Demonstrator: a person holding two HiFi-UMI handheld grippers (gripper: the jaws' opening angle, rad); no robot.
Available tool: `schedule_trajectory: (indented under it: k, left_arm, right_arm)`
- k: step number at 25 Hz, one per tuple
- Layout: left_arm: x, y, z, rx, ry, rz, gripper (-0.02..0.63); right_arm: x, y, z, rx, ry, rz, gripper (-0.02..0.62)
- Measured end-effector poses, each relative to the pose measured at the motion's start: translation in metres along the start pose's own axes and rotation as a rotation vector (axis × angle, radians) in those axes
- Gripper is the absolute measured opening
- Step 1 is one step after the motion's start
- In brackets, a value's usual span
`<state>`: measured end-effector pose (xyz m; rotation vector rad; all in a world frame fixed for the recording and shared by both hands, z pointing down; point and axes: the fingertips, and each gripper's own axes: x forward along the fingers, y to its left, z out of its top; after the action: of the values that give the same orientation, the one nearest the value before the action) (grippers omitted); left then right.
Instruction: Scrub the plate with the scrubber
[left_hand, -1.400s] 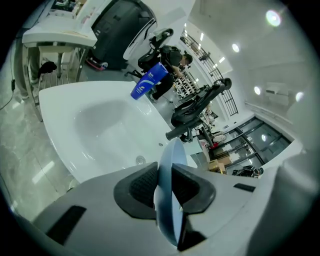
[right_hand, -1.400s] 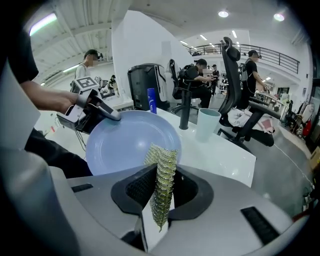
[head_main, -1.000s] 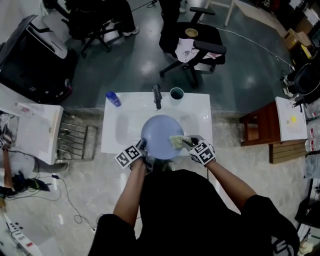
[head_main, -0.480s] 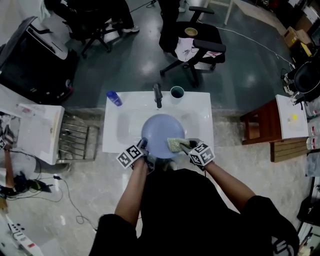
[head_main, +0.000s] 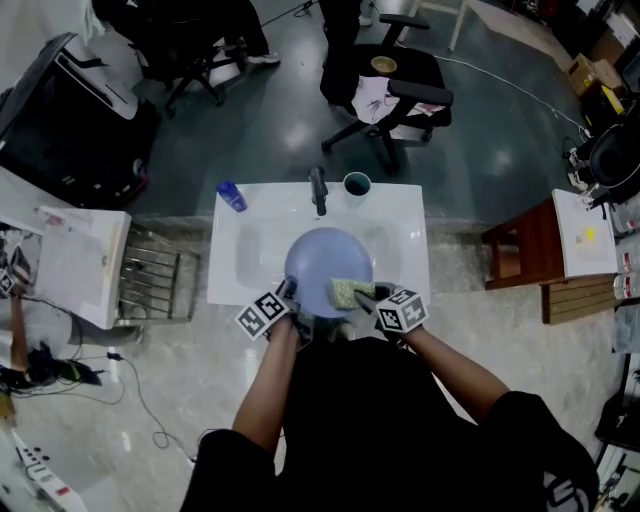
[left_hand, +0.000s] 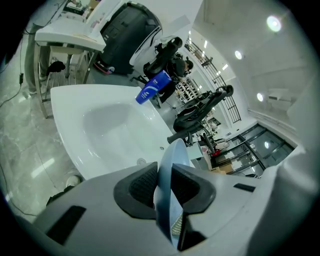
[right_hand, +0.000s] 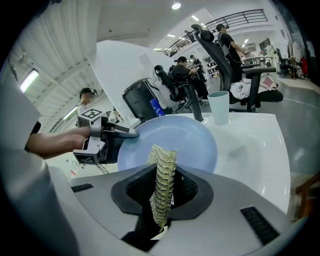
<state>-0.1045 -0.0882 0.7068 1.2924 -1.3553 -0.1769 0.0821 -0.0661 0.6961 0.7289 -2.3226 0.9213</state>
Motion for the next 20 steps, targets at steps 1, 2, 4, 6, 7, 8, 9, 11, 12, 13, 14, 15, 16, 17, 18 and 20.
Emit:
schedule_trajectory:
  k: [1,2,4,6,7,8,9,11,12,13,14,15,16,17,18,20]
  left_arm:
    - [-0.001,0.000,0.001,-0.003,-0.003,0.001,0.061]
    - [-0.001,0.000,0.001,-0.007,-0.006,0.001,0.061]
    - [-0.002,0.001,0.002,-0.013,-0.014,0.002,0.061]
    - [-0.003,0.002,0.004,-0.018,-0.025,0.004,0.061]
    - [-0.004,0.002,0.004,-0.020,-0.029,0.006,0.061]
    - [-0.005,0.002,0.005,-0.022,-0.033,0.007,0.061]
    - [-0.006,0.002,0.005,-0.024,-0.036,0.007,0.061]
    - [-0.008,0.002,0.006,-0.028,-0.041,0.008,0.061]
    - [-0.009,0.002,0.007,-0.030,-0.042,0.008,0.061]
    - [-0.010,0.001,0.007,-0.031,-0.043,0.008,0.061]
    - [-0.010,0.001,0.007,-0.032,-0.044,0.007,0.060]
    - [-0.011,0.000,0.007,-0.032,-0.044,0.007,0.060]
    - [-0.011,-0.001,0.007,-0.032,-0.044,0.007,0.060]
    - [-0.011,-0.001,0.007,-0.032,-0.044,0.007,0.060]
    - [-0.012,-0.001,0.006,-0.032,-0.044,0.006,0.058]
    - [-0.011,-0.002,0.004,-0.030,-0.042,0.006,0.058]
  right_arm:
    - [0.001,0.002,0.000,0.014,-0.004,0.006,0.064]
    - [0.002,0.004,0.001,0.029,-0.009,0.013,0.064]
    - [0.005,0.009,0.001,0.058,-0.018,0.028,0.065]
    - [0.008,0.013,0.002,0.070,-0.025,0.039,0.064]
    - [0.010,0.016,0.003,0.070,-0.027,0.042,0.065]
    - [0.011,0.018,0.004,0.070,-0.030,0.045,0.064]
    - [0.011,0.019,0.005,0.070,-0.033,0.048,0.066]
    - [0.013,0.023,0.008,0.073,-0.037,0.055,0.066]
    - [0.014,0.025,0.010,0.074,-0.039,0.058,0.065]
    - [0.014,0.027,0.012,0.075,-0.041,0.062,0.064]
    - [0.015,0.029,0.014,0.075,-0.043,0.065,0.064]
    - [0.016,0.031,0.016,0.075,-0.045,0.069,0.066]
    - [0.017,0.033,0.018,0.074,-0.046,0.072,0.064]
    - [0.018,0.035,0.020,0.074,-0.048,0.075,0.066]
    - [0.020,0.036,0.021,0.075,-0.050,0.079,0.064]
    - [0.022,0.039,0.024,0.077,-0.052,0.087,0.064]
